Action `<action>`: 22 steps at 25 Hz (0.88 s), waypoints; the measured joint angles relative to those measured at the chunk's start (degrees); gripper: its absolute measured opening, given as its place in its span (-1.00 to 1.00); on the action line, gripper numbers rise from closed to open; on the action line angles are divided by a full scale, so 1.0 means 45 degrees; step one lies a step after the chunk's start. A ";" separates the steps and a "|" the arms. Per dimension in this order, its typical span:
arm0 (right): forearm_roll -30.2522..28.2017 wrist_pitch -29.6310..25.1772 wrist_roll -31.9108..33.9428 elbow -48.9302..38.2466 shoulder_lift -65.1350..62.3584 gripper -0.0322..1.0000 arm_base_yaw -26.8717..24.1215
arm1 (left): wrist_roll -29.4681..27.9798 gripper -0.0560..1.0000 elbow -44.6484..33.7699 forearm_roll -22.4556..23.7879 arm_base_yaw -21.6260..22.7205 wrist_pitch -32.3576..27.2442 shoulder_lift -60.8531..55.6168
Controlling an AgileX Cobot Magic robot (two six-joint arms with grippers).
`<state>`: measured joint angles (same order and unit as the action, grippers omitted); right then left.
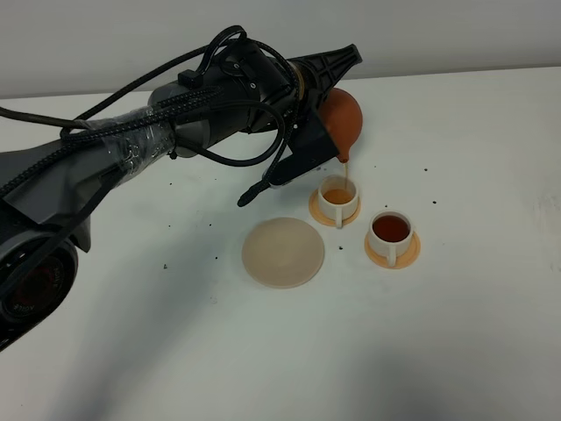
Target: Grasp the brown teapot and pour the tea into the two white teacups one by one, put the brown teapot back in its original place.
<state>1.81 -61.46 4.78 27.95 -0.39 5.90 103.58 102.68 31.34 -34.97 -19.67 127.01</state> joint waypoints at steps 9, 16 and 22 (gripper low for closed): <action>0.0000 0.0000 0.0000 0.0000 0.0000 -0.47 0.0000 | 0.0334 -0.66 0.0000 0.0000 0.0000 0.0027 0.0000; 0.0000 0.0000 0.0000 0.0000 0.0000 -0.47 0.0000 | 0.0366 -0.66 0.0000 0.0000 0.0000 0.0027 0.0000; 0.0000 0.0000 0.0000 0.0000 0.0000 -0.47 0.0000 | 0.0366 -0.66 0.0000 0.0000 0.0000 -0.0263 0.0000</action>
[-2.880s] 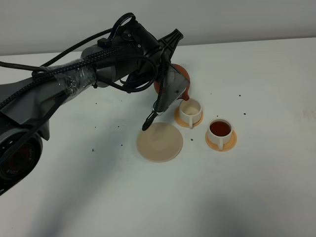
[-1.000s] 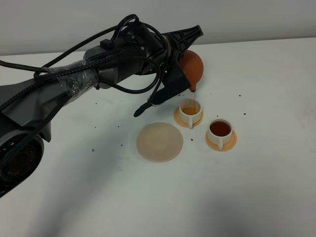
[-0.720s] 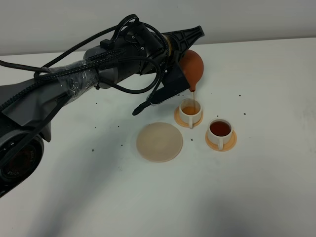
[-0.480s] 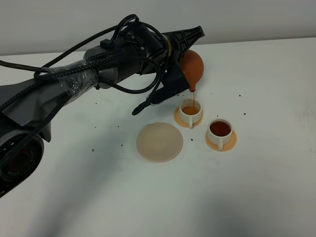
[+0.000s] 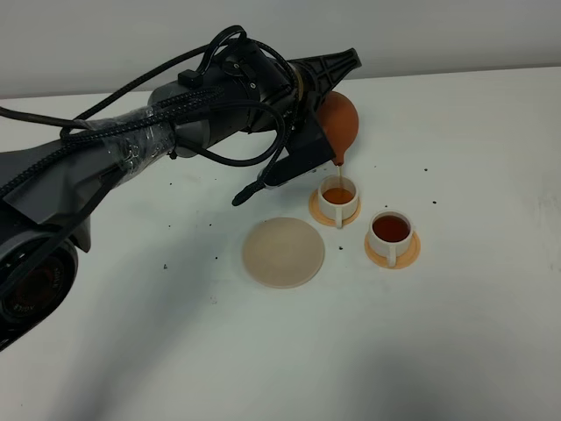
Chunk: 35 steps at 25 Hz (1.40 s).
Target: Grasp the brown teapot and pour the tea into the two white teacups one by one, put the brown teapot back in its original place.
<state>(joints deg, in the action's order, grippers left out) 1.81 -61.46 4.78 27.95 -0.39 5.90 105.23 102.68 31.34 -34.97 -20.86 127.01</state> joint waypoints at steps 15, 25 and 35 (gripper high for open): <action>0.0000 0.0000 0.0000 0.0000 0.0000 -0.47 0.0000 | 0.0244 -0.66 0.0000 -0.0012 -0.0069 -0.0386 0.0000; 0.0000 0.0000 0.0000 0.0000 0.0000 -0.47 0.0000 | 0.0703 -0.66 0.0000 -0.0012 -0.0069 -0.0529 0.0000; 0.0000 0.0000 0.0000 0.0000 0.0000 -0.47 0.0000 | 0.1006 -0.66 0.0000 -0.0012 -0.0069 -0.0363 0.0000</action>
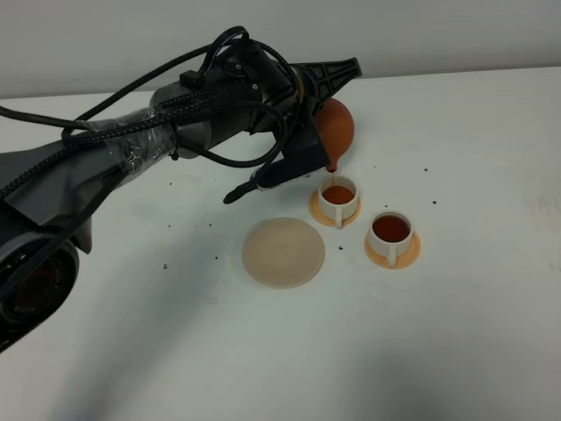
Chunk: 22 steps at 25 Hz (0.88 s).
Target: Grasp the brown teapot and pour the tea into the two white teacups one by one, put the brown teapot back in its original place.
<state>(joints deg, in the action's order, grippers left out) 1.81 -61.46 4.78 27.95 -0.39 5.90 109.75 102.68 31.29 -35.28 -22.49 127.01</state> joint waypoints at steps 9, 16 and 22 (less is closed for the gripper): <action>0.0000 0.0000 0.0000 0.0000 0.0000 -0.47 0.0000 | 0.0536 -0.66 0.0000 0.0000 -0.0029 0.0127 0.0000; 0.0000 0.0000 0.0000 0.0000 0.0000 -0.47 0.0000 | 0.0620 -0.66 0.0000 -0.0012 -0.0137 0.0241 0.0000; 0.0000 0.0000 0.0000 0.0000 0.0000 -0.47 0.0000 | 0.0832 -0.66 0.0000 -0.0012 -0.0137 0.0269 0.0000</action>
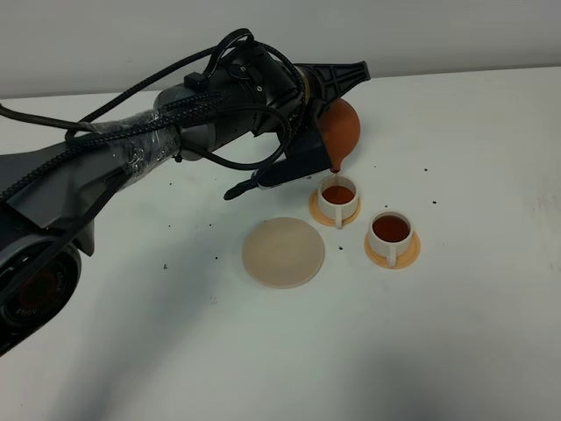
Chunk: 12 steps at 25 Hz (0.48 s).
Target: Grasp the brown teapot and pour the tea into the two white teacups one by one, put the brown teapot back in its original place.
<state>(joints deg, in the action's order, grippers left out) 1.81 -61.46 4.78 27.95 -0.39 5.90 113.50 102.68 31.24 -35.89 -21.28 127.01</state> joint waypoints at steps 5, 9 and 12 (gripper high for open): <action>0.0000 0.0000 0.0000 0.0000 0.0000 -0.47 0.0000 | 0.0373 -0.66 0.0000 0.0000 0.0000 0.0313 0.0000; 0.0000 0.0000 0.0000 0.0000 0.0000 -0.47 0.0000 | 0.0413 -0.66 0.0000 0.0000 0.0000 0.0549 0.0000; 0.0000 0.0000 0.0000 0.0000 0.0000 -0.47 0.0000 | 0.0435 -0.66 0.0000 0.0000 0.0000 0.0579 0.0000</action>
<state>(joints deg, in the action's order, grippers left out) 1.81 -61.46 4.78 27.95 -0.39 5.90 115.45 102.68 31.24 -35.89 -18.67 127.01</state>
